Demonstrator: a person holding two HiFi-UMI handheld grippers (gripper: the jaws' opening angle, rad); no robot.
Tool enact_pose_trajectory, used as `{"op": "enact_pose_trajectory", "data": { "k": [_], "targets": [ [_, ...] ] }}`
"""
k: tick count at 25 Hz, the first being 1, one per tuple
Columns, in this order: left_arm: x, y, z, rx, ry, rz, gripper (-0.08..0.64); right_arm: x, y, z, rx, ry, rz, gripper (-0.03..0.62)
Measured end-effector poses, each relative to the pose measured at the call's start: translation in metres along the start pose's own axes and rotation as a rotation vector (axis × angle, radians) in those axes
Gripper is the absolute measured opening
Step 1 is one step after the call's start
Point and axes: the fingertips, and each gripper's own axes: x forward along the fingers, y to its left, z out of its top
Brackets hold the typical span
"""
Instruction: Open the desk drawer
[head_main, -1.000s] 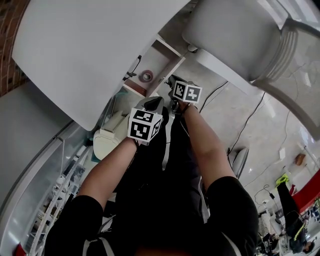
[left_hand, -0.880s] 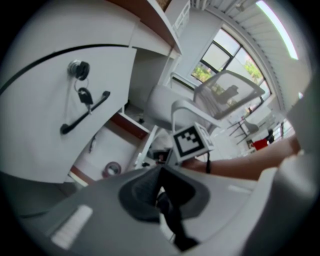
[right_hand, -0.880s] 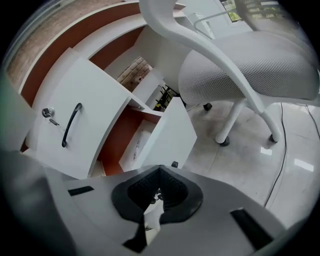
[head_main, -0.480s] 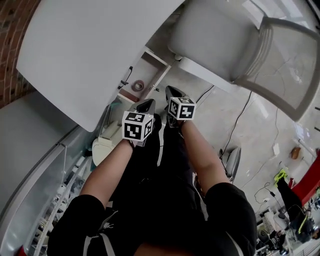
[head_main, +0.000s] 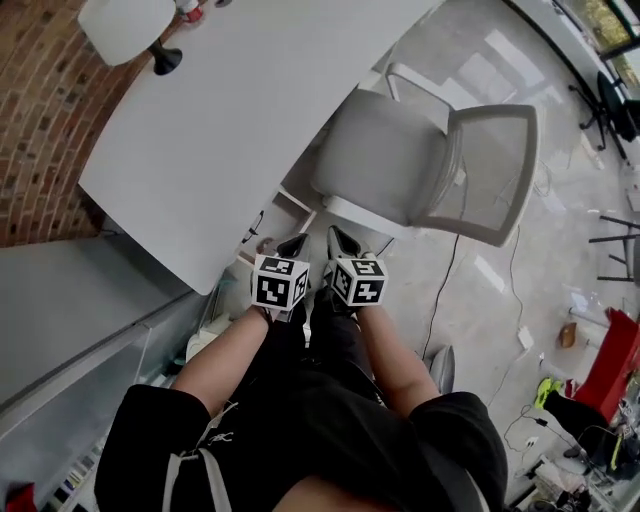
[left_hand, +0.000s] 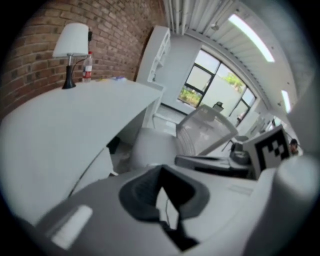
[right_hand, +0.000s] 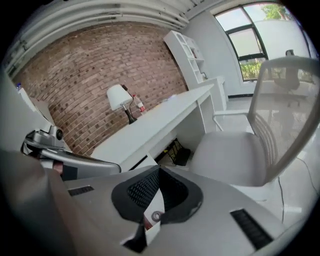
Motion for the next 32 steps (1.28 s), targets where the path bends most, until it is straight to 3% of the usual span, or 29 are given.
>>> {"op": "enact_pose_trajectory", "data": {
  "k": [6, 10, 18, 21, 32],
  "targets": [
    [-0.053, -0.025, 0.077, 0.029, -0.107, -0.008, -0.003, -0.061, 0.032, 0.102, -0.126, -0.148, -0.037, -0.002],
    [-0.090, -0.041, 0.128, 0.099, -0.209, -0.013, -0.003, -0.101, 0.053, 0.159, -0.191, -0.262, -0.061, -0.002],
    [-0.156, -0.058, 0.215, 0.214, -0.463, 0.029, -0.003, -0.156, 0.103, 0.244, -0.254, -0.447, -0.007, -0.002],
    [-0.166, -0.061, 0.222, 0.207, -0.494, 0.027, -0.003, -0.162, 0.115, 0.254, -0.243, -0.467, 0.021, -0.002],
    [-0.182, -0.045, 0.204, 0.174, -0.478, 0.020, -0.002, -0.153, 0.130, 0.237, -0.245, -0.438, 0.012, -0.002]
  ]
}}
